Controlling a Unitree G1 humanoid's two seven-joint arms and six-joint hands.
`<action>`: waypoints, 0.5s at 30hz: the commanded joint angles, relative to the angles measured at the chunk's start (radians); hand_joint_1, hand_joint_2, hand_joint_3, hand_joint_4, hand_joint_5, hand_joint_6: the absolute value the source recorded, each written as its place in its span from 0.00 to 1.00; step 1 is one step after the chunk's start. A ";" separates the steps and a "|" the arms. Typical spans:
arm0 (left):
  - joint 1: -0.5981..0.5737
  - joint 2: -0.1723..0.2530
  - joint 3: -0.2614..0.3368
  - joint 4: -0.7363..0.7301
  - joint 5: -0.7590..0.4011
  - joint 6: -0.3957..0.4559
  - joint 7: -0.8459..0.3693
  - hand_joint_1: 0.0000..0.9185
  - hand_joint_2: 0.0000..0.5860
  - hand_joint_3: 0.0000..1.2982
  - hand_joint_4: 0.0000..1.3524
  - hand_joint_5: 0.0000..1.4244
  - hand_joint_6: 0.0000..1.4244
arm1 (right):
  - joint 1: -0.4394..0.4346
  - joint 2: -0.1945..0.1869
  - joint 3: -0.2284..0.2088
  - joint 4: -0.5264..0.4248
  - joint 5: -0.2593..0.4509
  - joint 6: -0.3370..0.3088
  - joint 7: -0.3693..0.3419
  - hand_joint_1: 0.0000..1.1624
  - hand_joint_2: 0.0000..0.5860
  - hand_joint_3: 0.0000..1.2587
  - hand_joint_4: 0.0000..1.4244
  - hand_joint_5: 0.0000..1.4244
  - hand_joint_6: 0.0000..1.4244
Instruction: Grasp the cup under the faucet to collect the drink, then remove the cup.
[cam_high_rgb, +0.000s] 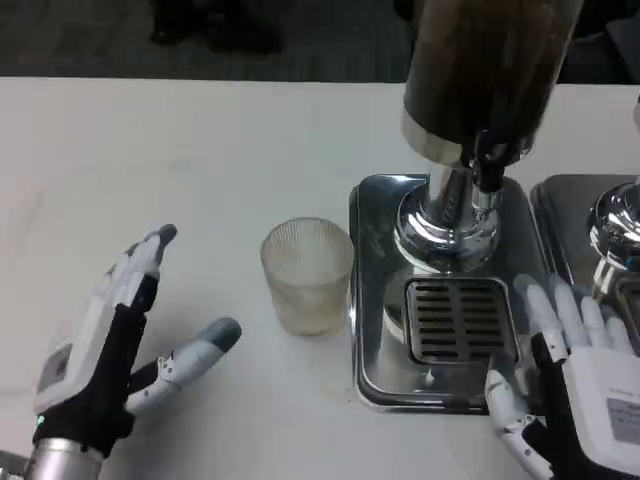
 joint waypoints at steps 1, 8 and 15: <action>-0.120 -0.011 -0.029 0.162 -0.012 -0.073 -0.029 0.00 0.05 0.00 0.00 0.00 0.00 | -0.003 0.000 -0.004 -0.012 -0.005 0.007 0.004 0.00 0.91 0.04 0.00 0.00 0.00; -0.283 -0.041 -0.066 0.382 -0.002 -0.123 -0.035 0.00 0.03 0.00 0.00 0.00 0.00 | 0.002 0.012 0.004 -0.014 -0.006 0.012 0.000 0.00 0.90 0.04 0.00 0.00 0.00; -0.390 -0.057 -0.121 0.475 0.040 -0.137 -0.012 0.11 0.02 0.00 0.00 0.00 0.00 | 0.008 0.025 0.011 -0.018 -0.008 0.022 -0.003 0.00 0.90 0.04 0.00 0.00 0.00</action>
